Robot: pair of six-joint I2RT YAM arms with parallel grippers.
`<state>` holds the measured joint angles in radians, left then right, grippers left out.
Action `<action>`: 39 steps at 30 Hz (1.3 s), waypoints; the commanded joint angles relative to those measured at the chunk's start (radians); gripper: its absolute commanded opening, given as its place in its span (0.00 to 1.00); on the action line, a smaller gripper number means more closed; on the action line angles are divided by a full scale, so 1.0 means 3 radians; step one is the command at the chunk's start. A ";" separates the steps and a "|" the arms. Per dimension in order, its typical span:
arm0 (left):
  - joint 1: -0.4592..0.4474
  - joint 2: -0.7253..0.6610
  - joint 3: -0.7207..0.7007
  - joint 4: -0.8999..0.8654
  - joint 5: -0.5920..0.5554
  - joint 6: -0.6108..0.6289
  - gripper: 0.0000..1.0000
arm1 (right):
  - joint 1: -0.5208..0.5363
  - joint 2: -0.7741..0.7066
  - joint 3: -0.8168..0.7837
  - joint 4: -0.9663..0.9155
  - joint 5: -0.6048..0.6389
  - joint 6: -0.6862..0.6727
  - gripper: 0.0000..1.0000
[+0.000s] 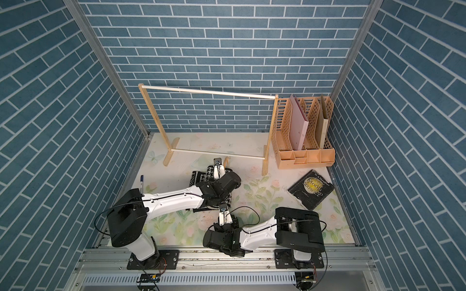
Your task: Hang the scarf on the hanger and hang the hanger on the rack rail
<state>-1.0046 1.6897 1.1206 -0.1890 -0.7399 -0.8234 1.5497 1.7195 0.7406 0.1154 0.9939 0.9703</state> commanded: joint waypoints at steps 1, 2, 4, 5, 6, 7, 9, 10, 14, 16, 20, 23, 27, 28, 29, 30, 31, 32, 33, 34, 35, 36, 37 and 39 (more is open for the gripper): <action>-0.0026 0.0100 -0.0059 -0.0040 0.0177 -0.0027 0.00 | -0.0021 0.0053 0.0066 -0.0140 0.0014 0.0021 0.05; -0.0027 0.0099 -0.0059 -0.0040 0.0179 -0.0023 0.00 | -0.0026 0.0059 0.0074 -0.0174 0.0025 0.0044 0.03; -0.0029 0.0095 -0.0055 -0.0042 0.0175 -0.0025 0.00 | -0.0032 0.0074 0.0089 -0.0228 0.0045 0.0084 0.00; -0.0026 0.0099 -0.0054 -0.0043 0.0171 -0.0025 0.00 | -0.0037 0.0084 0.0096 -0.0254 0.0053 0.0096 0.00; -0.0030 0.0099 -0.0054 -0.0042 0.0172 -0.0023 0.00 | -0.0042 0.0093 0.0105 -0.0268 0.0056 0.0107 0.00; -0.0027 0.0099 -0.0051 -0.0043 0.0176 -0.0021 0.00 | -0.0047 0.0103 0.0112 -0.0283 0.0062 0.0111 0.00; -0.0026 0.0095 -0.0046 -0.0044 0.0182 -0.0017 0.00 | -0.0054 0.0126 0.0135 -0.0319 0.0071 0.0133 0.00; -0.0027 0.0086 -0.0044 -0.0048 0.0183 -0.0014 0.00 | -0.0053 0.0134 0.0138 -0.0338 0.0075 0.0141 0.00; -0.0027 0.0023 -0.0064 -0.0009 0.0223 0.0017 0.41 | -0.0062 0.0158 0.0174 -0.0423 0.0106 0.0196 0.00; -0.0027 -0.0043 -0.0091 0.0034 0.0245 0.0056 0.67 | -0.0063 0.0161 0.0176 -0.0452 0.0117 0.0222 0.00; -0.0043 -0.0209 -0.0110 0.0042 0.0254 0.0108 1.00 | -0.0083 0.0171 0.0181 -0.0489 0.0114 0.0268 0.00; -0.0046 -0.0312 -0.0079 0.0040 0.0348 0.0205 1.00 | -0.0093 0.0201 0.0201 -0.0508 0.0105 0.0274 0.00; -0.0054 -0.0457 -0.0003 0.0052 0.0531 0.0337 1.00 | -0.0098 0.0225 0.0226 -0.0532 0.0099 0.0280 0.00; -0.0052 -0.0485 0.0015 0.0056 0.0590 0.0370 1.00 | -0.0101 0.0225 0.0226 -0.0533 0.0098 0.0281 0.00; -0.0053 -0.0519 0.0033 0.0062 0.0640 0.0397 1.00 | -0.0103 0.0228 0.0229 -0.0533 0.0094 0.0283 0.00; -0.0052 -0.0550 0.0051 0.0065 0.0680 0.0430 1.00 | -0.0102 0.0226 0.0231 -0.0534 0.0093 0.0284 0.00; -0.0053 -0.0586 0.0067 0.0068 0.0720 0.0456 0.99 | -0.0104 0.0225 0.0227 -0.0540 0.0092 0.0292 0.00; -0.0054 -0.0616 0.0087 0.0075 0.0742 0.0485 1.00 | -0.0107 0.0225 0.0225 -0.0545 0.0090 0.0292 0.00; -0.0052 -0.0654 0.0107 0.0065 0.0756 0.0506 0.99 | -0.0107 0.0225 0.0221 -0.0543 0.0086 0.0295 0.00; -0.0052 -0.0698 0.0132 0.0051 0.0763 0.0535 0.99 | -0.0106 0.0221 0.0215 -0.0543 0.0085 0.0298 0.00; -0.0052 -0.0731 0.0153 0.0025 0.0757 0.0559 1.00 | -0.0107 0.0220 0.0210 -0.0544 0.0079 0.0302 0.00; -0.0053 -0.0791 0.0179 -0.0025 0.0715 0.0578 1.00 | -0.0110 0.0209 0.0206 -0.0541 0.0078 0.0305 0.00; -0.0049 -0.0856 0.0202 -0.0124 0.0632 0.0583 0.99 | -0.0104 0.0198 0.0198 -0.0543 0.0077 0.0305 0.00; -0.0031 -0.1003 0.0212 -0.0327 0.0435 0.0566 0.99 | -0.0107 0.0169 0.0179 -0.0530 0.0076 0.0311 0.00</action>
<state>-1.0134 1.4578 1.1542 -0.1970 -0.5411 -0.6804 1.5318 1.7638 0.8036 0.0116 1.0210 1.0180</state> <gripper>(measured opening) 0.995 0.136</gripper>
